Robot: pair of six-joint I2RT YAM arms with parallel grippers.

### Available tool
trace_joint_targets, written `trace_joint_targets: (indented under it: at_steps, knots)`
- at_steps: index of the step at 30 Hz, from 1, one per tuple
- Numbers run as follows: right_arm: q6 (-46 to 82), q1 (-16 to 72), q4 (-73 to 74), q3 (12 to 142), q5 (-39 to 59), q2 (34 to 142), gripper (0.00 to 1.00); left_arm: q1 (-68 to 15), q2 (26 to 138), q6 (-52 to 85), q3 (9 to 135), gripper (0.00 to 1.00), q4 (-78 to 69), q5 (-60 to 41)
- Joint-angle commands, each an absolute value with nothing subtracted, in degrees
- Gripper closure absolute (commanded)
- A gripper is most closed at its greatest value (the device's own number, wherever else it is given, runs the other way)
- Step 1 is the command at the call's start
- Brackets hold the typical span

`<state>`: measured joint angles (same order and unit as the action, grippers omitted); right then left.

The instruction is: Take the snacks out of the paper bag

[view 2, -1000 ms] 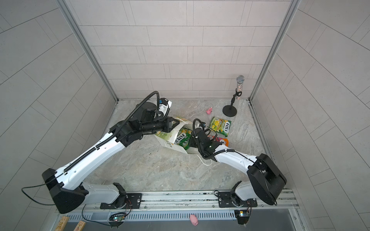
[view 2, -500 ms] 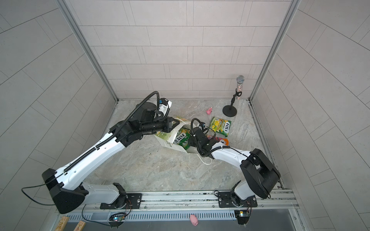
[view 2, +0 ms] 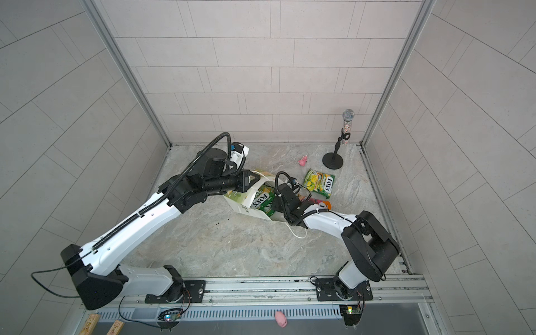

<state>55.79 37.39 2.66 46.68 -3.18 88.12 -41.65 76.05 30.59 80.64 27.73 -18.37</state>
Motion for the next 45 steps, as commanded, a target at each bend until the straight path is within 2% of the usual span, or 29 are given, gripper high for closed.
trace_joint_targets:
  at_steps: [1,10,12,14,15,27,45]
  knots:
    - [57.2,37.4,4.9,47.4,-1.2,89.3,0.66,-41.8,74.9,29.8,81.0,1.0,27.3,-18.9]
    - [58.3,37.3,11.8,45.9,1.2,90.9,0.69,-41.8,75.1,29.8,81.0,1.0,27.4,-19.4]
    - [58.3,37.3,12.0,46.2,1.7,91.5,0.79,-41.8,75.2,29.8,81.1,1.0,27.4,-19.5]
    - [58.0,37.3,12.2,46.3,2.4,91.5,0.98,-41.8,75.1,29.8,81.2,1.0,27.5,-19.4]
    - [57.6,37.3,12.3,46.2,2.8,91.3,1.0,-41.8,75.1,29.6,81.2,1.0,27.7,-19.2]
    - [51.1,37.3,8.7,46.2,5.6,80.8,1.0,-41.8,75.7,28.9,80.9,1.0,28.5,-18.4]
    - [47.6,36.0,12.1,43.0,7.4,69.3,1.0,-41.8,76.0,28.7,80.2,1.0,28.8,-18.5]
